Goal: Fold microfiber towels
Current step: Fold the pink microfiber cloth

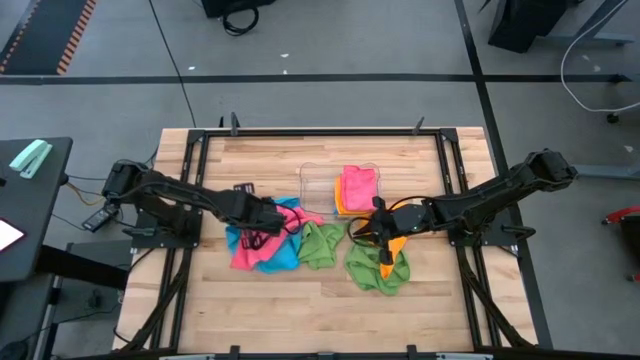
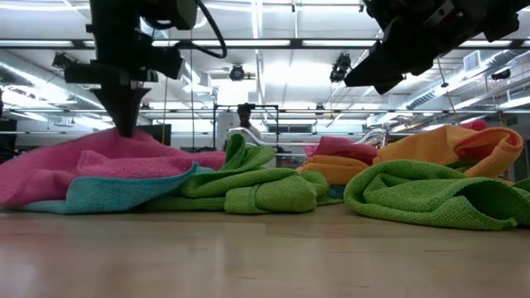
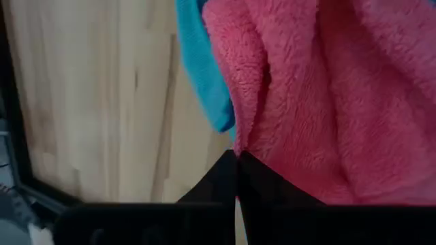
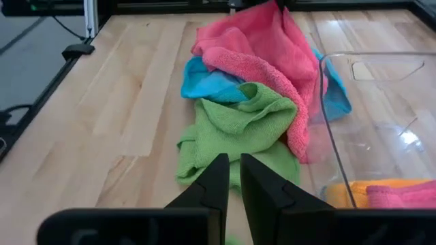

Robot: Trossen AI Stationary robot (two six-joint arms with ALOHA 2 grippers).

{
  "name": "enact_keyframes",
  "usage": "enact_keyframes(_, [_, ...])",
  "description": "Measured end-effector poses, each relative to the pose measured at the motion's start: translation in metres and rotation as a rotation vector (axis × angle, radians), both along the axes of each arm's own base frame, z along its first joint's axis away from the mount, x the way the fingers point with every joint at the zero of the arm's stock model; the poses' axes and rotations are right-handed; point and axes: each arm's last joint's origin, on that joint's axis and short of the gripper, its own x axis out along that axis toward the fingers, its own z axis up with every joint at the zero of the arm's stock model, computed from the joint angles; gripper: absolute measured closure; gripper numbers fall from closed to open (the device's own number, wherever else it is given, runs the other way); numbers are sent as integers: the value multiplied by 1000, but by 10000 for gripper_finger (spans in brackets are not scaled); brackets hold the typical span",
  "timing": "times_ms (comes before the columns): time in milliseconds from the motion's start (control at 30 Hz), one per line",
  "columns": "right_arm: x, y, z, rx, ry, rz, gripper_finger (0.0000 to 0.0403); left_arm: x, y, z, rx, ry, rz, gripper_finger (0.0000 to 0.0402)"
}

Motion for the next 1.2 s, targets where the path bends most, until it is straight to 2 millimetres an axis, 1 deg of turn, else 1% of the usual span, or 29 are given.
enact_keyframes(100, [0, 0, 0, 29, 1, -15, 356, -2, 0, 12, 44, 40, -2, 394])
enact_keyframes(200, [0, 0, 0, 33, 1, -17, 356, -1, -2, 26, 102, 32, -18, 394])
enact_keyframes(333, [0, 0, 1, 42, -9, -20, 356, 1, -6, 51, 192, 7, -51, 389])
enact_keyframes(500, [1, 0, 2, 45, -21, -20, 356, 2, -7, 83, 302, -53, -40, 395])
enact_keyframes(800, [1, 0, 2, 33, -23, -28, 356, 5, -17, 130, 516, -269, -48, 396])
enact_keyframes(1100, [1, 0, 2, 24, -23, -26, 356, 1, -36, 170, 514, -455, -77, 396])
enact_keyframes(1200, [1, 0, 2, 24, -23, -27, 356, -3, -45, 183, 543, -519, -94, 388])
